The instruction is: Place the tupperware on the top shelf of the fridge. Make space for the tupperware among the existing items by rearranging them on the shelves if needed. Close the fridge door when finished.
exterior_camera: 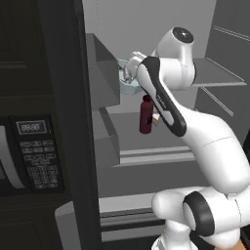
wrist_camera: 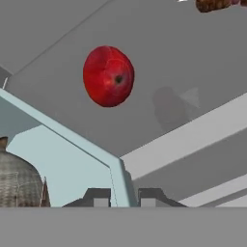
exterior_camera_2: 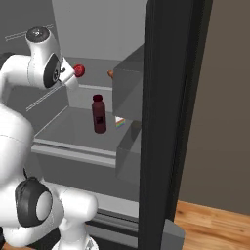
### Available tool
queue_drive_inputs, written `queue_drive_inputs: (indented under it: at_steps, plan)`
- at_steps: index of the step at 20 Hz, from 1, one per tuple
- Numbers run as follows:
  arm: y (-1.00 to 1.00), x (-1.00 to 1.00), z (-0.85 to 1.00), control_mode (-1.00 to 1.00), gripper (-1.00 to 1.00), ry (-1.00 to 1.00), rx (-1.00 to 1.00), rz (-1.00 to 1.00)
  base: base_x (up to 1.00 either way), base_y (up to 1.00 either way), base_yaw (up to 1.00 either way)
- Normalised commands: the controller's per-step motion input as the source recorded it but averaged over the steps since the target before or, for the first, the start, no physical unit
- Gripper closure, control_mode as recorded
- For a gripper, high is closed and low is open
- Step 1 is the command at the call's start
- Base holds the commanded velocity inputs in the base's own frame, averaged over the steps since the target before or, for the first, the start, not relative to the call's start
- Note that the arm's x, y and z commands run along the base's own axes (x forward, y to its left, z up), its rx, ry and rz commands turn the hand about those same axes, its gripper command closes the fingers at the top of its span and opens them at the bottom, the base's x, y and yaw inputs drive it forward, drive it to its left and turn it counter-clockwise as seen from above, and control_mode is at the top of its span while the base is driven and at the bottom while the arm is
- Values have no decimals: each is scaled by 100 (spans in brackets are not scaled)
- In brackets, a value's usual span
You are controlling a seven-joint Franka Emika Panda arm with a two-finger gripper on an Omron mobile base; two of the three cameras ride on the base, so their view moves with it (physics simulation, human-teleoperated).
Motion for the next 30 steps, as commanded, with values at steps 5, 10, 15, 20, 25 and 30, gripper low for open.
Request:
queue_drive_inputs:
  at_steps: [5,10,15,20,25,30]
  plan:
    - [24,49,0,-100,100,0,0,0,0,0,0]
    - [28,49,0,-100,100,0,0,0,0,0,0]
    - [24,56,0,-100,100,0,0,0,0,0,0]
    - [14,54,0,-100,-100,0,0,0,0,0,0]
    - [2,15,0,-100,-100,0,0,-4,0,0,0]
    - [0,1,0,-100,-100,-2,0,-4,0,0,0]
